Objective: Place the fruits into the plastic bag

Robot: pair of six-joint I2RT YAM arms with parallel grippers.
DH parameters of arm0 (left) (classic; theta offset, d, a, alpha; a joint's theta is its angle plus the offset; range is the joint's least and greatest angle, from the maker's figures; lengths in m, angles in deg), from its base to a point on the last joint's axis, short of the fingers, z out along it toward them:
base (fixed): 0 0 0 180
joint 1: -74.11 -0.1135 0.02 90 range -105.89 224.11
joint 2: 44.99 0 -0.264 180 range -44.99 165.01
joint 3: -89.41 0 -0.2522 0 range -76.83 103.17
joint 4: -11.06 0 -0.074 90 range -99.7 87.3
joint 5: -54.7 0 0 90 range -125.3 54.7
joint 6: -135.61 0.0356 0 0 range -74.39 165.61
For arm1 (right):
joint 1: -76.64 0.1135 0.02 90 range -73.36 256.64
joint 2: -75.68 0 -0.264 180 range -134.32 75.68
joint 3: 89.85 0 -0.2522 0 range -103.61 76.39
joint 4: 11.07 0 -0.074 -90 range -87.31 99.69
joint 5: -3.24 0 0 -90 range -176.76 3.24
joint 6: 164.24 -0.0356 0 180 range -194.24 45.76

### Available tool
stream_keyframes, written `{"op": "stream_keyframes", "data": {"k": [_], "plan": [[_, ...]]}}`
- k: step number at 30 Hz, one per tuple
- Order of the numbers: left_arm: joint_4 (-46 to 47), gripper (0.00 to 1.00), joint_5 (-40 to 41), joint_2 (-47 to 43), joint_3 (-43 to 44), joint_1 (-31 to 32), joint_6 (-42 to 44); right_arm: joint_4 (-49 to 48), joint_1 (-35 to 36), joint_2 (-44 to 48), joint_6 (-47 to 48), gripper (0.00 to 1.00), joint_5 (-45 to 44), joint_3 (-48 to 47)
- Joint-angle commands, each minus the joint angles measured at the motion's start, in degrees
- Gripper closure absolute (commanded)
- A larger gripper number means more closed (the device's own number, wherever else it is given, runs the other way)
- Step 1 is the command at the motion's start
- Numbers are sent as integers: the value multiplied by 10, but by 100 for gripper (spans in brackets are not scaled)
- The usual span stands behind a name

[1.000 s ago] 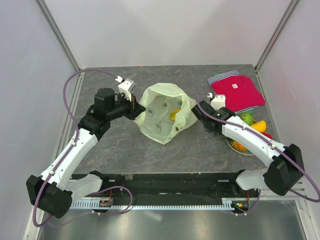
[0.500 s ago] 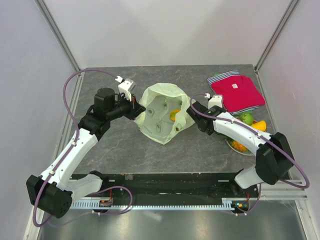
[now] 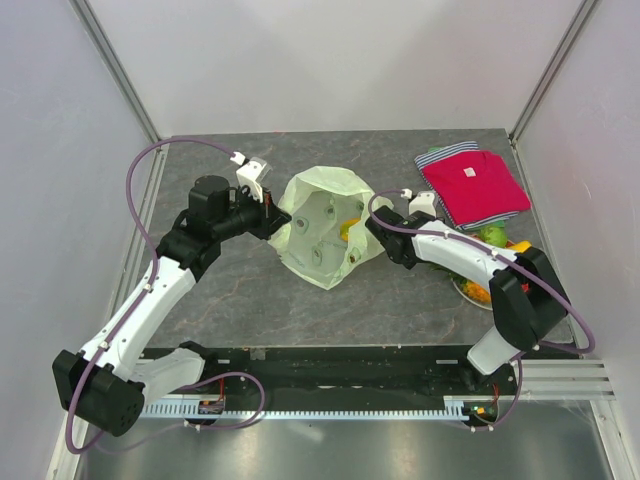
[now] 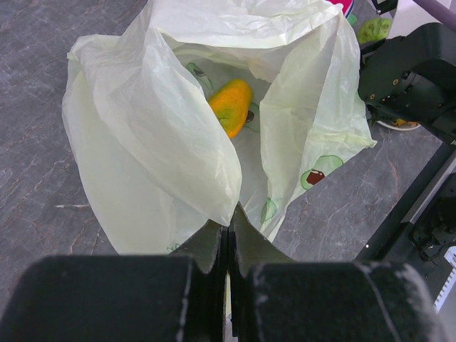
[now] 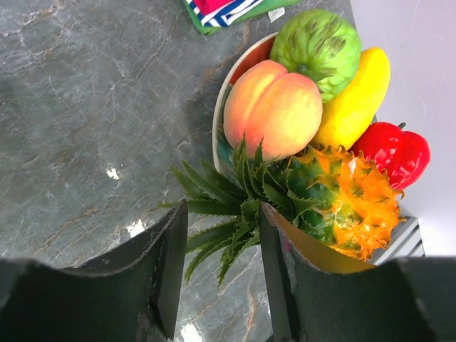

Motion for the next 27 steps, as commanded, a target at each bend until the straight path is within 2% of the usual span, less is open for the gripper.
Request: {"op": "stream_keyframes", "data": {"k": [1, 13, 19, 25, 27], "plan": [[9, 98, -10, 1, 21, -2, -3, -8, -1, 0, -7, 49, -34, -2], [9, 99, -10, 3, 21, -2, -3, -5, -28, 5, -3, 56, -53, 19], [9, 99, -12, 5, 21, -2, -3, -17, -31, 10, 3, 64, -50, 30], [8, 98, -10, 5, 20, -3, -2, -22, -30, 12, 15, 84, -47, 28], [8, 98, -8, 6, 20, -2, -2, -19, -30, 20, 17, 94, -46, 25]]}}
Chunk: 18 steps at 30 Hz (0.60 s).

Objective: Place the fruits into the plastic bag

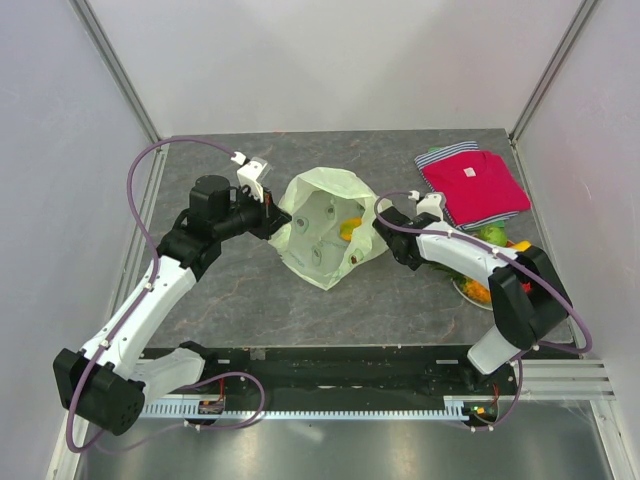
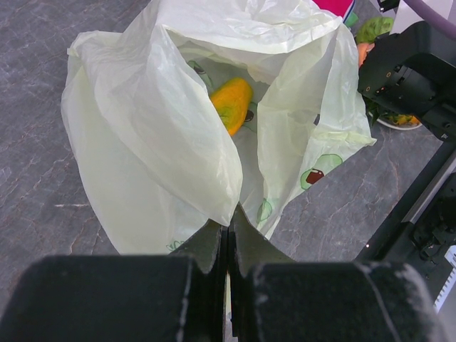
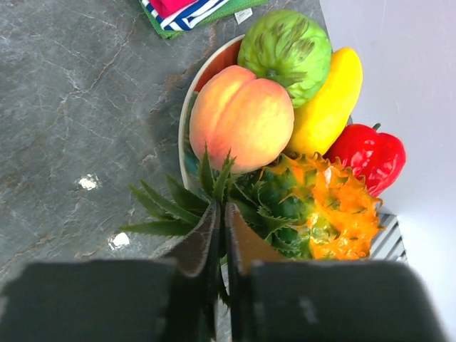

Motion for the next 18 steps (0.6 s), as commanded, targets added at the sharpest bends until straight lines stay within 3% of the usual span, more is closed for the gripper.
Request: {"op": "stream_keyframes", "data": {"k": [1, 18], "plan": [[9, 99, -10, 2, 19, -2, -2, -1, 0, 24, 3, 97, -14, -4], [10, 98, -27, 1, 20, -2, -9, 104, 1, 149, -5, 100, 10, -28]]}}
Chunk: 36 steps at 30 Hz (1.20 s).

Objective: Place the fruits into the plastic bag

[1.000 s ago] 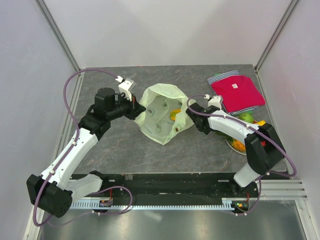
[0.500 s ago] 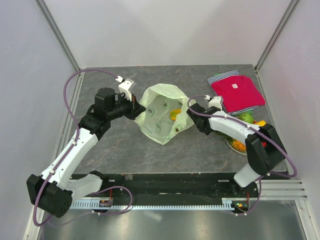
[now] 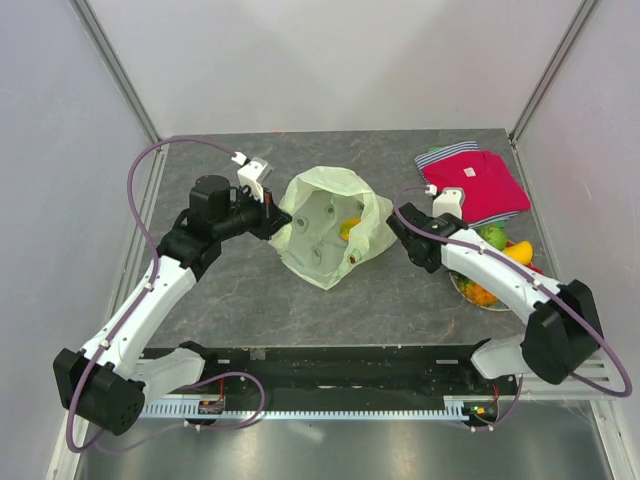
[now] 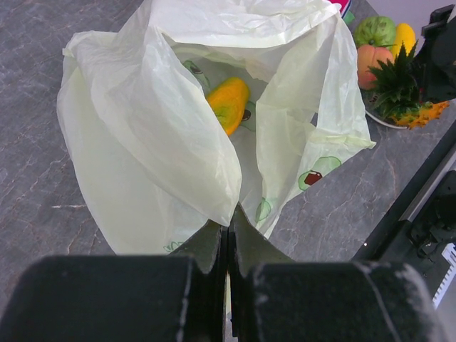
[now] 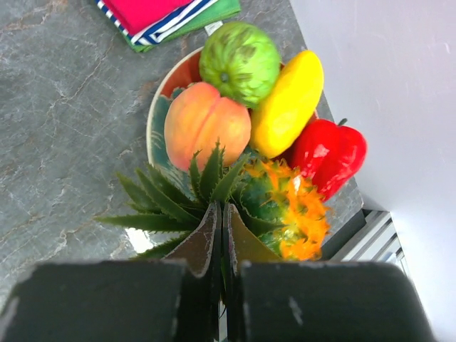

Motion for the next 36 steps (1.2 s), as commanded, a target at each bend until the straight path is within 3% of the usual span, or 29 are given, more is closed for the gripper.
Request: {"op": "stream_keyframes", "data": {"k": [1, 9, 20, 23, 24, 27, 31, 36], "plan": [[10, 98, -22, 1, 21, -2, -10, 54, 2, 42, -10, 100, 1, -24], [11, 98, -24, 1, 20, -2, -10, 106, 2, 125, 6, 100, 30, -73], [12, 98, -29, -3, 20, -2, -9, 52, 2, 195, 96, 100, 144, -178], [13, 98, -31, -6, 21, -2, -8, -62, 2, 222, 145, 100, 291, -167], [13, 98, -31, -6, 20, -2, -7, -152, 2, 242, 157, 100, 400, -155], [13, 98, -32, -8, 21, -3, -6, -277, 1, 247, 166, 100, 541, -133], [13, 99, -32, -8, 19, -2, -4, -300, 32, 189, 207, 100, 599, -165], [13, 98, -29, -10, 19, -2, -2, -335, 137, 116, 246, 100, 622, -228]]}}
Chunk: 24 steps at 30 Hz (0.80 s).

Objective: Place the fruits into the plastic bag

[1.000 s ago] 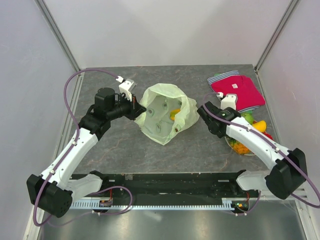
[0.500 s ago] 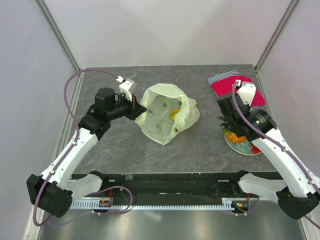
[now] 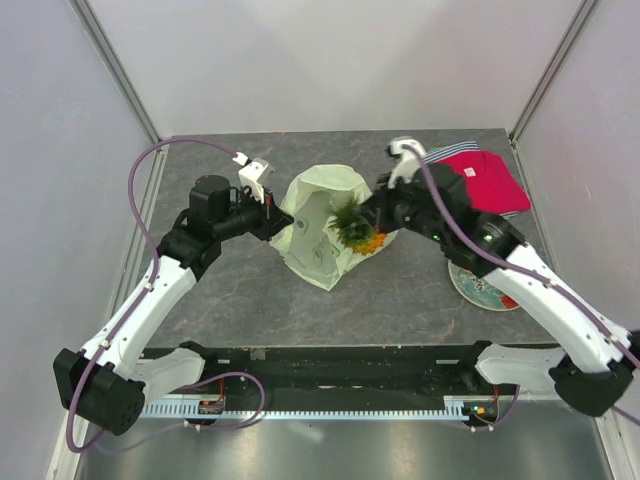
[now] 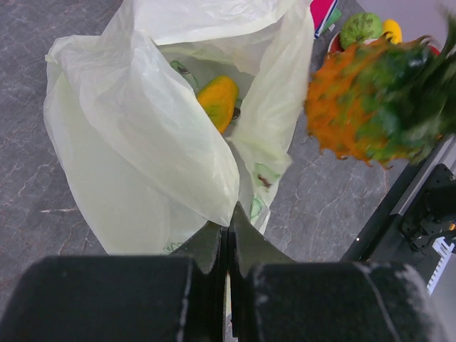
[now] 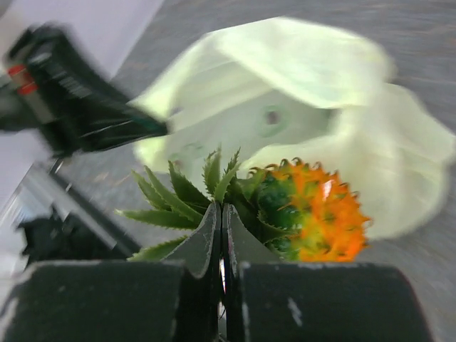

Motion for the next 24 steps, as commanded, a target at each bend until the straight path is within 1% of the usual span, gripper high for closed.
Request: {"op": "stream_keyframes", "data": {"k": [1, 5, 10, 11, 12, 15, 19, 21, 22, 24], "plan": [[12, 98, -8, -9, 19, -2, -2, -83, 77, -53, 56, 100, 89, -62], [11, 98, -8, -8, 20, -2, -2, -116, 113, -91, 72, 100, 108, -100], [11, 98, -7, -8, 19, -2, -2, -153, 122, -106, 77, 100, 121, -103], [11, 98, -7, -8, 19, -2, -2, -161, 121, -106, 79, 100, 111, -95], [11, 98, -8, -9, 20, -3, -2, -160, 122, -108, 86, 100, 82, -93], [11, 98, -8, -10, 19, -2, -2, -147, 122, -120, 97, 100, 31, -85], [11, 98, -7, -9, 19, -3, -2, -143, 122, -133, 108, 100, -15, -75], [11, 98, -7, -10, 19, -2, -2, -126, 122, -140, 115, 100, -46, -79], [11, 98, -7, -9, 19, -3, -2, -108, 123, -143, 120, 100, -83, -85], [11, 98, -3, -10, 19, -2, -2, -98, 121, -141, 124, 100, -110, -84]]}}
